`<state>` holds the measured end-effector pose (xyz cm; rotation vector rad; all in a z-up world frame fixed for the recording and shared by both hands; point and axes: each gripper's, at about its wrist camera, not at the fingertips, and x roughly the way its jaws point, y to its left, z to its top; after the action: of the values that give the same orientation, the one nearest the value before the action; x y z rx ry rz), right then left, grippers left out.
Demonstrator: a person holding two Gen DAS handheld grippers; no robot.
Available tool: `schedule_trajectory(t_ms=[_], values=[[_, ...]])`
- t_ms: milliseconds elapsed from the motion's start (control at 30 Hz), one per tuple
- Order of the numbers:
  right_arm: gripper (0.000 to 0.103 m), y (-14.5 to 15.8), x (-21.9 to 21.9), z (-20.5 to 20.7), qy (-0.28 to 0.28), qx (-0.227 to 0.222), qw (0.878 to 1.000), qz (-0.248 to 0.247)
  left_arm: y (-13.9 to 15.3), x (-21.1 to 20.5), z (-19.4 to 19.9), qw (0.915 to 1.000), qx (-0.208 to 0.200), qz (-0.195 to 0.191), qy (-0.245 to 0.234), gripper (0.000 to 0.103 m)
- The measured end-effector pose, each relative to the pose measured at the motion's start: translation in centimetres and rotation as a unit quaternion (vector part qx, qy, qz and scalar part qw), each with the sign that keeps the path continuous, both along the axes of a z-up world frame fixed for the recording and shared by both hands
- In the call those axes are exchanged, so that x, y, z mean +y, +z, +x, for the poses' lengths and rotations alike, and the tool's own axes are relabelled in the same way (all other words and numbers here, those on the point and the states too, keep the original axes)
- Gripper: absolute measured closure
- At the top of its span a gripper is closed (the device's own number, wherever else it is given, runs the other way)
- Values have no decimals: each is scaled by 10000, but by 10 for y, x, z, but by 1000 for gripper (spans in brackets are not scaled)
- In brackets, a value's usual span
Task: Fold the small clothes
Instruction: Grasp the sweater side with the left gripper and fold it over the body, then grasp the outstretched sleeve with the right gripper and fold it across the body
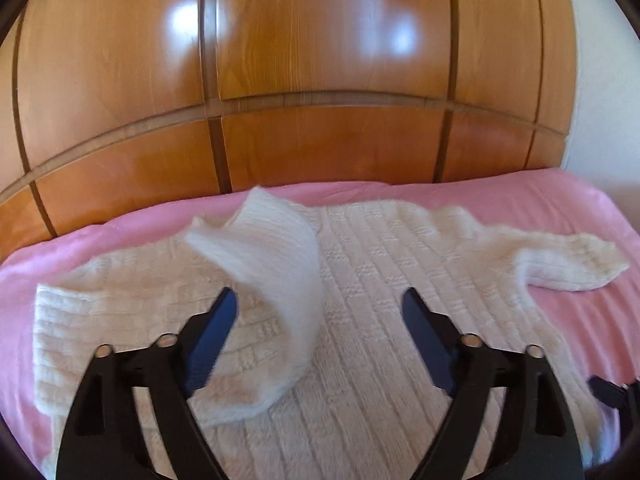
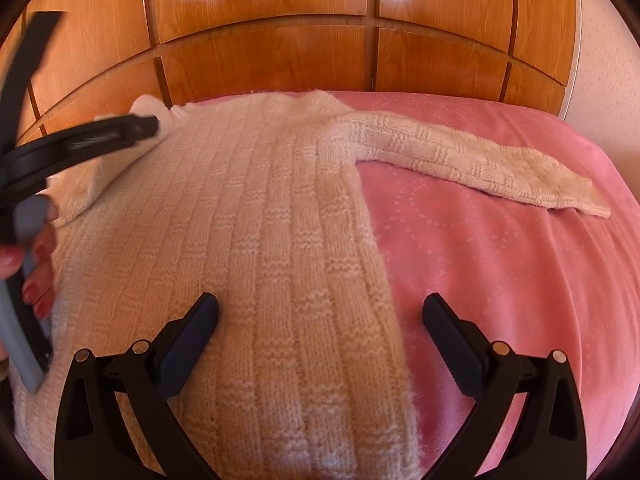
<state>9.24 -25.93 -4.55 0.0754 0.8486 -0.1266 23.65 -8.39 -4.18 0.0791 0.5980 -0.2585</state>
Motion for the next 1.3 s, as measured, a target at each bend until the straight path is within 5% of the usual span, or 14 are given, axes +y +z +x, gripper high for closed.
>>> schedule_trajectory(t_ms=[300, 467, 533, 700, 833, 967, 1100, 1300], values=[[2, 0, -2, 0, 6, -7, 10000, -25, -12, 65, -15, 9949, 494, -613, 627, 15], [2, -1, -4, 0, 8, -15, 10000, -6, -34, 141, -9, 9722, 1063, -1246, 1673, 15], [2, -1, -4, -1, 10, -17, 10000, -3, -40, 168, -11, 9635, 1120, -1495, 1918, 23], [2, -1, -7, -2, 22, -19, 10000, 74, -39, 177, -22, 9701, 997, -1349, 1754, 25], [2, 2, -21, -6, 78, -17, 9983, 569, -38, 178, -34, 9715, 931, -1414, 1660, 17], [2, 11, -59, -6, 8, -239, 9865, 1617, -39, 187, -49, 9659, 819, -1559, 1895, 12], [16, 14, -121, 8, -704, -410, 9722, 2197, -51, 200, -42, 9531, 1112, -1826, 2144, 9], [29, 2, -206, 29, -1784, -443, 9463, 2659, -52, 196, -41, 9559, 1087, -1745, 2098, 6]])
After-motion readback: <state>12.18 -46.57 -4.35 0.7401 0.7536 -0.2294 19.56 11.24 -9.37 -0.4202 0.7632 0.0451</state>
